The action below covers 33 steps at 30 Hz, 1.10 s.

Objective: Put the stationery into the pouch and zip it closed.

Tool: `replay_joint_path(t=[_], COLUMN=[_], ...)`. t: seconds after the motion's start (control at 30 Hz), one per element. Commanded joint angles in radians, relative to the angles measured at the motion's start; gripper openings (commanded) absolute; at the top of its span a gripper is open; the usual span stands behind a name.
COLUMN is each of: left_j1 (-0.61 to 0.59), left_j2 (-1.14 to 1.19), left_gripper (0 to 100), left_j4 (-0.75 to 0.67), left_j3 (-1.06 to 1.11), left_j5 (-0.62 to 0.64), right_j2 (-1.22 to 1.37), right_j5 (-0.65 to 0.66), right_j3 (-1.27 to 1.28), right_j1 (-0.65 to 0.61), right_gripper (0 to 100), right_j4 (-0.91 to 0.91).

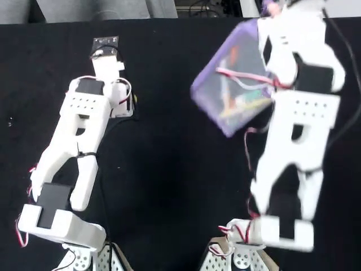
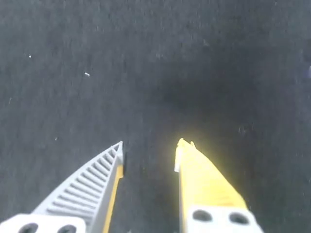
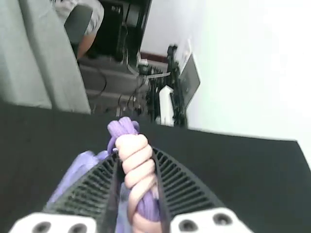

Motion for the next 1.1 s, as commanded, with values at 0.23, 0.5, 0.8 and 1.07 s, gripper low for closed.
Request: replay_joint_path(t=[0.23,0.5,0.8,1.07], left_j1=[-0.013,-0.013,-0.012,-0.012], left_j2=[-0.015,-0.015,-0.015,-0.015], left_gripper=[18,18,18,18], left_j4=[-0.166,-0.184,-0.184,-0.184], left_j3=[0.073,0.082,0.082,0.082], left_j5=[-0.002,-0.002,-0.002,-0.002], right_j2=[0.395,0.593,0.624,0.625], right_j5=[-0.003,0.061,0.095,0.138], right_j3=[-0.613,-0.837,-0.897,-1.073], right_j1=[-0.035,-0.032,-0.06,-0.118], right_gripper=[1.1,1.1,1.1,1.1], right_j4=[-0.035,-0.025,0.212,0.562])
